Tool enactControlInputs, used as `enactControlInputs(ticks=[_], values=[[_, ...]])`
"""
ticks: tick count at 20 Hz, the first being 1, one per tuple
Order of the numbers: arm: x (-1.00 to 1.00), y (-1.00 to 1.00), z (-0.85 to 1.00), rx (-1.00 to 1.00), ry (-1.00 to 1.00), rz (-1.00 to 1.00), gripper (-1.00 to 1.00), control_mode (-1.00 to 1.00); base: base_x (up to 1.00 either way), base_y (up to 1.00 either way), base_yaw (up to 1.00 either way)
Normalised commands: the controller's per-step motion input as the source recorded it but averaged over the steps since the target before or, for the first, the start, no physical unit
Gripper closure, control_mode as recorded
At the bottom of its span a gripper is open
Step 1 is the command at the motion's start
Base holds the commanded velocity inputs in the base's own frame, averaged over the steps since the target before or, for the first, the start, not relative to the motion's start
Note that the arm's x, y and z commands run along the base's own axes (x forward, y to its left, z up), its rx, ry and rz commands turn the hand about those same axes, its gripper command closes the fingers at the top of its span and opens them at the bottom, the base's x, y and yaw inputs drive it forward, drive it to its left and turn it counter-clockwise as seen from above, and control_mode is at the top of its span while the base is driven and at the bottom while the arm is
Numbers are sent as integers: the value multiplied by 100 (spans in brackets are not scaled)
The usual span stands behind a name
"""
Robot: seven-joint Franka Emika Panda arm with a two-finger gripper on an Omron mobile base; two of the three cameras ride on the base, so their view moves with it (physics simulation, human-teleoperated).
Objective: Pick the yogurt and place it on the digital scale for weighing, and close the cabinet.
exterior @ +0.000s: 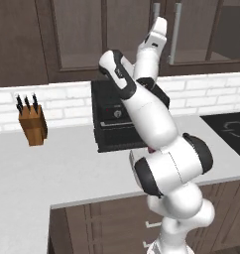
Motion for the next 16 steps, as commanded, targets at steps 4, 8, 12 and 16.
enactControlInputs(ticks=[4, 8, 12, 16], values=[[61, -18, -3, 0, 0, 1, -100, -100, 0, 0, 0], [32, -14, -26, 0, 7, 0, -100, -100, 0, 0, 0], [0, -29, -32, 0, 15, 0, -100, -100, 0, 0, 0], [-4, -32, -20, 0, 4, 1, -100, -100, 0, 0, 0]])
